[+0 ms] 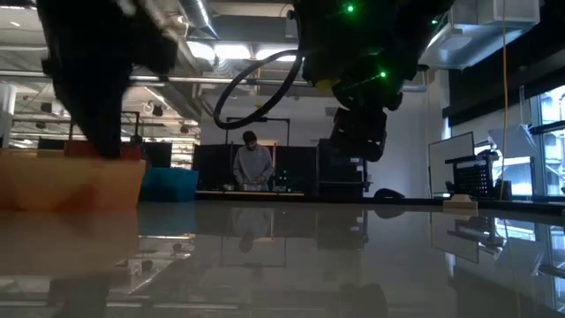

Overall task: Sort blocks by size
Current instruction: Put the red rectangular block into the yellow bin, then put the light blue rectangular block into the yellow bin

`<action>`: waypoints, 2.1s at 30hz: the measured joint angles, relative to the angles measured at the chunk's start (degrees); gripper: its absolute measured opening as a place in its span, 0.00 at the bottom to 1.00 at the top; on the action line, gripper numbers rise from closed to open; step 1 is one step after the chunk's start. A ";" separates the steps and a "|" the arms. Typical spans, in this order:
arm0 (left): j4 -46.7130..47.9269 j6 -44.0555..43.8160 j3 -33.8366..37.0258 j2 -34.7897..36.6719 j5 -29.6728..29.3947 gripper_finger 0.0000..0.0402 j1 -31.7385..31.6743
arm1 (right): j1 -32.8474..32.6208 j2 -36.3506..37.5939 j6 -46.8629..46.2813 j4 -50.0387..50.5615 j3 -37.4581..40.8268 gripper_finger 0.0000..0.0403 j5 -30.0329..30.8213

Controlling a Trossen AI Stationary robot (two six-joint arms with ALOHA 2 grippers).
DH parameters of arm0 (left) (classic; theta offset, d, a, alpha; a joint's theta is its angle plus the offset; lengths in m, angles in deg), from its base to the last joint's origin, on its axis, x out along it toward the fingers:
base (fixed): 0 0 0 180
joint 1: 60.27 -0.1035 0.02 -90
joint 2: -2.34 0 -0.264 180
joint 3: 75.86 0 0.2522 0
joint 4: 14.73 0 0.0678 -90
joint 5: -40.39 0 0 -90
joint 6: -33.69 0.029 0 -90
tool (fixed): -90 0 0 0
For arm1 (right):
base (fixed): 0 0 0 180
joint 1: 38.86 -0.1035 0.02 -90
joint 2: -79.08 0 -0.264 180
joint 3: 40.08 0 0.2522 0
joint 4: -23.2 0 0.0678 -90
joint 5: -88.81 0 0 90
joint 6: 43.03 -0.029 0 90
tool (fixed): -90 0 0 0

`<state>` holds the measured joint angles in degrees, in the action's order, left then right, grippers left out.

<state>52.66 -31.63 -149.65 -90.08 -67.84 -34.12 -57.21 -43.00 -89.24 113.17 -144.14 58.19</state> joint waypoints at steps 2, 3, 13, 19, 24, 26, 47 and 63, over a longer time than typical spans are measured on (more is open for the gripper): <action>0.56 1.83 -1.21 1.78 -0.05 0.27 0.95 | 0.00 0.00 -0.01 -0.02 0.00 0.41 -0.49; 1.08 3.08 -1.65 2.67 0.00 0.27 1.53 | 0.00 0.00 0.00 -0.03 0.00 0.41 -0.72; 0.74 11.94 -4.22 10.80 13.09 0.28 12.11 | -0.02 0.00 -0.01 -1.65 0.00 0.41 -1.61; -1.45 5.41 -4.32 12.24 19.39 0.29 20.77 | 0.00 0.00 0.00 -1.62 0.00 0.41 -1.61; -4.32 -1.62 -2.99 10.66 19.38 0.29 27.90 | 0.00 0.00 0.15 -1.64 0.00 0.41 -0.65; -4.76 -4.36 -2.69 9.98 19.37 0.29 30.40 | 0.00 0.00 0.17 -1.60 0.00 0.41 -0.12; -4.83 -2.58 -2.56 10.06 19.34 0.48 30.61 | 0.00 0.00 0.63 -0.29 0.00 0.41 -0.05; -3.20 34.31 1.34 28.50 -13.64 0.48 12.59 | 0.06 9.05 -6.25 13.51 3.85 0.41 3.64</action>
<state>49.46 2.67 -148.31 -61.58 -81.48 -21.53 -57.15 -33.96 -95.49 126.68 -140.29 61.83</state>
